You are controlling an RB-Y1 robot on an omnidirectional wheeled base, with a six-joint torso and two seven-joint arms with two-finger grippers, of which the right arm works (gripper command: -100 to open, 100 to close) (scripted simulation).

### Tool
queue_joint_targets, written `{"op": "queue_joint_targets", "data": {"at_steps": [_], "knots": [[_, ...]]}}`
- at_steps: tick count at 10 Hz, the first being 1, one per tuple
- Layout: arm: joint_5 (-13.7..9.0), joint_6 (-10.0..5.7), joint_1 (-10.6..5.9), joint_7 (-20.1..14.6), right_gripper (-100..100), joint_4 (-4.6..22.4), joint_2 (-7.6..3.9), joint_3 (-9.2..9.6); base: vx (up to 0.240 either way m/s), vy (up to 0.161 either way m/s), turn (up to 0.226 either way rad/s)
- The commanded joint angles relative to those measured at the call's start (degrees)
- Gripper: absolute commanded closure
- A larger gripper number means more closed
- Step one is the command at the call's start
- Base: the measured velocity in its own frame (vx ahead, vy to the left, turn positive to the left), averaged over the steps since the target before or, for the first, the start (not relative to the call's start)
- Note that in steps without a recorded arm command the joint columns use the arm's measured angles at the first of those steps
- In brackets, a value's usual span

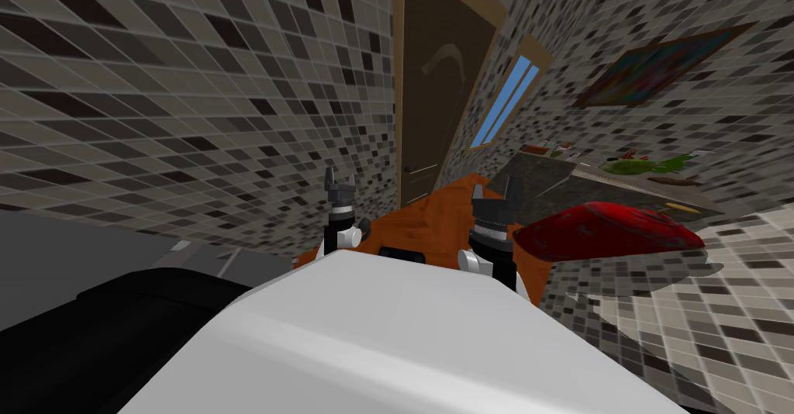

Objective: Pull the door open

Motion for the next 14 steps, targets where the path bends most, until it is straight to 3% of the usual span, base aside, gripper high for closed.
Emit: {"op": "queue_joint_targets", "data": {"at_steps": [1, 6, 14], "knots": [[-0.1, -0.39, -0.94, -0.3, -100, 2.4, -0.72, 0.04, 0.044, -0.009, 0.11], [-0.5, -1.39, -3.37, -1.2, -100, 8.8, -2.5, 0.14, 0.071, -0.016, 0.097], [-1.2, -3.62, -8.74, -3.2, -100, 22.0, -6.23, 0.37, 0.071, -0.024, 0.12]]}}
